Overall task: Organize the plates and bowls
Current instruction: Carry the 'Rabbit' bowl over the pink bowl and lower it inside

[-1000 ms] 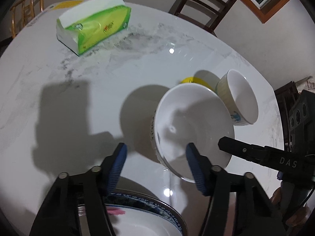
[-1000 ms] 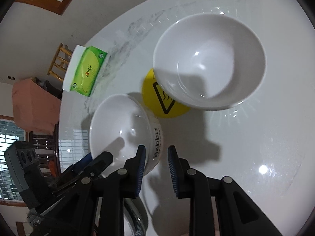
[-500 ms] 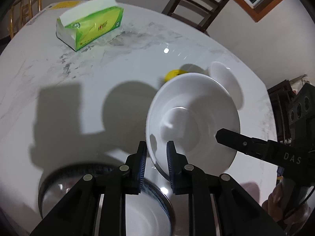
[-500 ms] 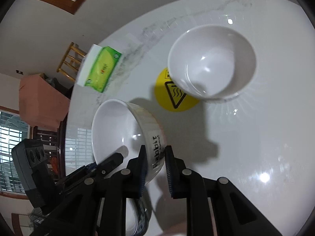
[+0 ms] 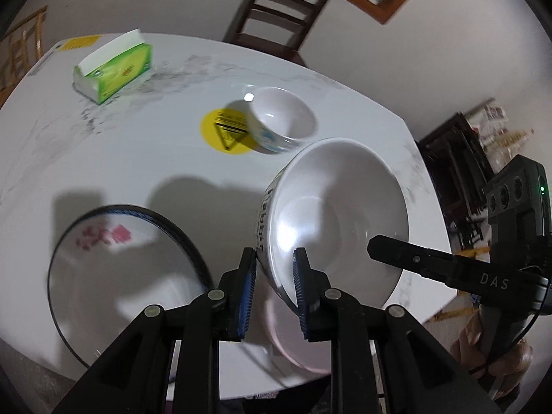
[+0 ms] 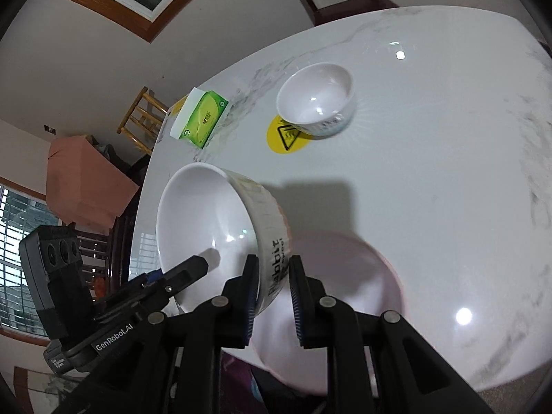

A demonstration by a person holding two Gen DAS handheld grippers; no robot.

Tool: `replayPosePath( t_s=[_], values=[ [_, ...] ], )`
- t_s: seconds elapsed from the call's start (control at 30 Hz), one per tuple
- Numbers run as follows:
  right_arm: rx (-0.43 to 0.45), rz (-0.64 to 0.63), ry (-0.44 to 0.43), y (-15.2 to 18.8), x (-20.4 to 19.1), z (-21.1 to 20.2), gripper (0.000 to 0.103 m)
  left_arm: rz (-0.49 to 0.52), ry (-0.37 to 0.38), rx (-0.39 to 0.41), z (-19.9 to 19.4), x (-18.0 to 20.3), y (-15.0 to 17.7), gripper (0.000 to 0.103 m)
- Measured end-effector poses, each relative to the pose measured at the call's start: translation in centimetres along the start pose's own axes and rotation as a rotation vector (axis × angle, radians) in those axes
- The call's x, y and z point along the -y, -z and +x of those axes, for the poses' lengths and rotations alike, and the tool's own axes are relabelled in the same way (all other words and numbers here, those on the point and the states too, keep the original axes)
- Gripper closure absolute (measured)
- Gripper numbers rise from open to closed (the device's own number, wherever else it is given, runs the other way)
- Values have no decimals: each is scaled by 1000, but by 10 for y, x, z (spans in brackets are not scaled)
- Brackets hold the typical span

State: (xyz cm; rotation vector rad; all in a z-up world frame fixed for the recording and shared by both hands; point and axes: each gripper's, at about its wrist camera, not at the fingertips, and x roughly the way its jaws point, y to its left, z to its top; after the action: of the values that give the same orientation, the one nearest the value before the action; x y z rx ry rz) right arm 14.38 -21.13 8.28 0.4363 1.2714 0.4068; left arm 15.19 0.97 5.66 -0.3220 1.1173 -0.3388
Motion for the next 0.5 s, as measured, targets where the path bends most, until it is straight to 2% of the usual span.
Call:
replayPosePath(
  t_s=[0.2,0.5],
  values=[
    [7,34,12,28,24,-18,85,57,14,-30,4,28,27,83],
    [-16,63,24,45,46,-7,85,86,-5,-93,28,35,44,84]
  ],
)
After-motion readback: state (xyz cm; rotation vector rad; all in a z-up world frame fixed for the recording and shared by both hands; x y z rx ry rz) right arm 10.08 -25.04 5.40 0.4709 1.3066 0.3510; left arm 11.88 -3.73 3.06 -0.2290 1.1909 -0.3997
